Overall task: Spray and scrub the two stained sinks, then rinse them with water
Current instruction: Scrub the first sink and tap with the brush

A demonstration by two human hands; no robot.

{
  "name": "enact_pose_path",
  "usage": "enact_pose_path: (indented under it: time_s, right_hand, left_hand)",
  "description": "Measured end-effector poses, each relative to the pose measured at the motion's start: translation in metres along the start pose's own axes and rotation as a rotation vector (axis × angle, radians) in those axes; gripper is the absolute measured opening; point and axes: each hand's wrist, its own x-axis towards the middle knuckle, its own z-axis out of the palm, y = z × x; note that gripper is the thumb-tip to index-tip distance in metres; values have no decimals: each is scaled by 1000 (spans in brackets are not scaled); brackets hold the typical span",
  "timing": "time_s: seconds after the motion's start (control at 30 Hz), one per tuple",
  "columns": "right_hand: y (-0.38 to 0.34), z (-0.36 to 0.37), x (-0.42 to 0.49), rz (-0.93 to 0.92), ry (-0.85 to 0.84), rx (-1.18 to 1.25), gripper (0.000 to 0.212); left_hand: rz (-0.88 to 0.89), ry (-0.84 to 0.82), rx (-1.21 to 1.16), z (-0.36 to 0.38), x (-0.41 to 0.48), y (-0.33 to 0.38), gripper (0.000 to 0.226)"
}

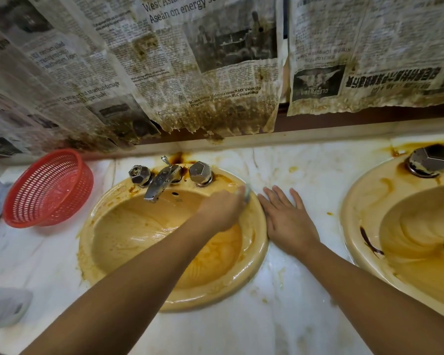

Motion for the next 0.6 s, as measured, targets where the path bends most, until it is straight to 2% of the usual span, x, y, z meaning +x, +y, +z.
enact_pose_path:
  time_s: [0.07, 0.1, 0.13, 0.23, 0.27, 0.33, 0.43, 0.5, 0.6]
  right_hand:
    - [0, -1, 0, -5, -5, -4, 63]
    - [-1, -2, 0, -6, -10, -5, 65]
    - [-1, -3, 0, -5, -16, -2, 66]
    - [0, -2, -2, -6, -16, 4, 66]
    - [1, -1, -3, -12, -15, 4, 66]
    - [2, -2, -5, -19, -19, 8, 68]
    - [-1, -3, -12, -16, -57, 12, 76]
    - [-6, -1, -26, 6, -42, -1, 70]
    - [-15, 12, -64, 36, 65, -43, 58]
  left_hand:
    - [183, -93, 17, 7, -29, 11, 52]
    - [207, -102, 28, 11, -34, 11, 53]
    - [175, -84, 43, 12, -33, 9, 53]
    - [-94, 52, 33, 10, -1, 0, 51]
    - [-129, 74, 23, 9, 2, 2, 52]
    - [-50, 28, -29, 16, -12, 12, 54]
    - [166, -107, 52, 34, -74, 31, 56]
    - [161, -88, 94, 36, -74, 26, 56]
    - [6, 15, 111, 27, -43, 27, 55]
